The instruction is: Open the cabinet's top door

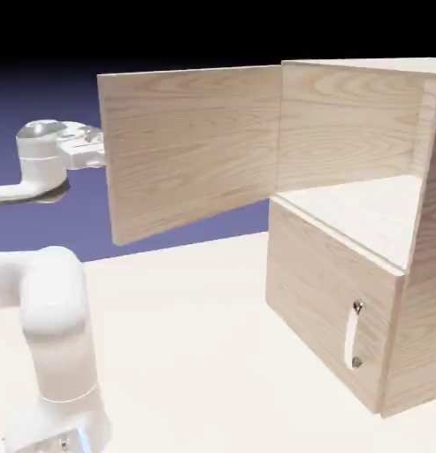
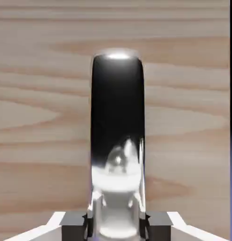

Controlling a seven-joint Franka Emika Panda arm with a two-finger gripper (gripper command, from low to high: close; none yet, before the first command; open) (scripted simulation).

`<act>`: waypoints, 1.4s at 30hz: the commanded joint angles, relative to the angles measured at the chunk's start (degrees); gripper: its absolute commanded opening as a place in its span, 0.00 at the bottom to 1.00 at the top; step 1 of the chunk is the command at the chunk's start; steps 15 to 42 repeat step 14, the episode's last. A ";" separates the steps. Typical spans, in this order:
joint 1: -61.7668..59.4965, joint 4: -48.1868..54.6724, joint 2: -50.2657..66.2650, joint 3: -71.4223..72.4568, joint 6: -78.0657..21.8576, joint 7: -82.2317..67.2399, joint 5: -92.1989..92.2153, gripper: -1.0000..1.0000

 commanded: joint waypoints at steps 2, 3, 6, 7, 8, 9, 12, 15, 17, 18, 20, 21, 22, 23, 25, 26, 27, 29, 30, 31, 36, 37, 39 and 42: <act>-3.68 4.14 0.35 2.35 -3.15 -0.39 1.26 0.00; -5.52 6.21 0.45 3.43 -4.66 -0.62 1.83 0.00; -11.03 12.44 0.46 6.41 -9.09 -1.45 3.32 0.00; -12.85 14.52 0.39 7.31 -10.53 -1.77 3.75 0.00; -14.67 16.59 0.29 8.17 -11.96 -2.11 4.15 0.00; -16.47 18.67 0.15 8.98 -13.38 -2.48 4.51 0.00; -21.80 24.90 -0.39 11.20 -17.55 -3.68 5.42 0.00; -25.28 29.05 -0.85 12.48 -20.28 -4.61 5.86 0.00; -25.28 29.05 -0.85 12.48 -20.28 -4.61 5.86 0.00; -25.28 29.05 -0.85 12.48 -20.28 -4.61 5.86 0.00; -25.28 29.05 -0.85 12.48 -20.28 -4.61 5.86 0.00; -25.28 29.05 -0.85 12.48 -20.28 -4.61 5.86 0.00; -25.28 29.05 -0.85 12.48 -20.28 -4.61 5.86 0.00; -25.28 29.05 -0.85 12.48 -20.28 -4.61 5.86 0.00; -25.28 29.05 -0.85 12.48 -20.28 -4.61 5.86 0.00; -25.28 29.05 -0.85 12.48 -20.28 -4.61 5.86 0.00; -25.28 29.05 -0.85 12.48 -20.28 -4.61 5.86 0.00; -25.28 29.05 -0.85 12.48 -20.28 -4.61 5.86 0.00; -25.28 29.05 -0.85 12.48 -20.28 -4.61 5.86 0.00; -25.28 29.05 -0.85 12.48 -20.28 -4.61 5.86 0.00; -25.28 29.05 -0.85 12.48 -20.28 -4.61 5.86 0.00; -25.28 29.05 -0.85 12.48 -20.28 -4.61 5.86 0.00; -25.28 29.05 -0.85 12.48 -20.28 -4.61 5.86 0.00; -25.28 29.05 -0.85 12.48 -20.28 -4.61 5.86 0.00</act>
